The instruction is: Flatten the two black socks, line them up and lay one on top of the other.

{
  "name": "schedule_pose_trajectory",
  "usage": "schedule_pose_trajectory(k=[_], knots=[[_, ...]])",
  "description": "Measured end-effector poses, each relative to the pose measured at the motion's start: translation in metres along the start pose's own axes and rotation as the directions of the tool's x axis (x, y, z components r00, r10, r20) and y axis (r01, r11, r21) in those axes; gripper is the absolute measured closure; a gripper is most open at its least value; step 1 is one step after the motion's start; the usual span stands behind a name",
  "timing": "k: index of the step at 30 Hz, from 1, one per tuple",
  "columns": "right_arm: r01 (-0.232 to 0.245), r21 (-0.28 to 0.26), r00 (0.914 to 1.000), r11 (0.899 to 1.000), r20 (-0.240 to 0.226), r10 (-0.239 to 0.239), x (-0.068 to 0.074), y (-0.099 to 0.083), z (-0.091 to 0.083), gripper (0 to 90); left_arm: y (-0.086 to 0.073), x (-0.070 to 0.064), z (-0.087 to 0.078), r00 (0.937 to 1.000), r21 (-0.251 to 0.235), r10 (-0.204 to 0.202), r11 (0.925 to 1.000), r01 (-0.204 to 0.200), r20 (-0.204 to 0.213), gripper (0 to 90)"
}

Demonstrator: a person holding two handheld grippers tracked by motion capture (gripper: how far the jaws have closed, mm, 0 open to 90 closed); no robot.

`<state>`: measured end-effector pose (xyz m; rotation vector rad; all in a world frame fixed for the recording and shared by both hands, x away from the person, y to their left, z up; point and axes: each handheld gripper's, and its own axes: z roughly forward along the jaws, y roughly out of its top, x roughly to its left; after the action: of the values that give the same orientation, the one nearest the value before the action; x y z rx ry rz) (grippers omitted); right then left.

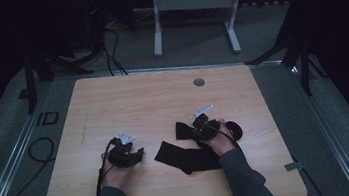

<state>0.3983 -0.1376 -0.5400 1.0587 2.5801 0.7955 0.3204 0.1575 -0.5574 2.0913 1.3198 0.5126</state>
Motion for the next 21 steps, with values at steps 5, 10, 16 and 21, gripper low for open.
schedule_pose_trajectory(k=[5,10,16,21], knots=[[0.015,-0.028,0.9999,1.000,0.007,-0.015,0.003,0.001,-0.011,84.2,0.000,0.000,0.000,1.0000,0.001,0.000,1.0000,0.000,-0.001,50.8],[0.016,-0.055,0.9998,0.998,0.012,-0.016,0.002,0.001,-0.024,84.1,0.000,0.000,0.000,1.0000,0.000,0.000,1.0000,0.000,-0.001,50.8],[0.004,-0.118,0.9997,0.993,0.026,-0.001,-0.001,0.005,-0.048,84.2,0.000,0.000,0.000,1.0000,-0.004,-0.001,1.0000,0.001,-0.003,50.5],[0.022,-0.160,0.9994,0.987,0.030,-0.018,-0.001,0.009,-0.071,84.2,0.000,-0.001,0.000,1.0000,-0.006,-0.002,1.0000,0.002,-0.003,50.3]])
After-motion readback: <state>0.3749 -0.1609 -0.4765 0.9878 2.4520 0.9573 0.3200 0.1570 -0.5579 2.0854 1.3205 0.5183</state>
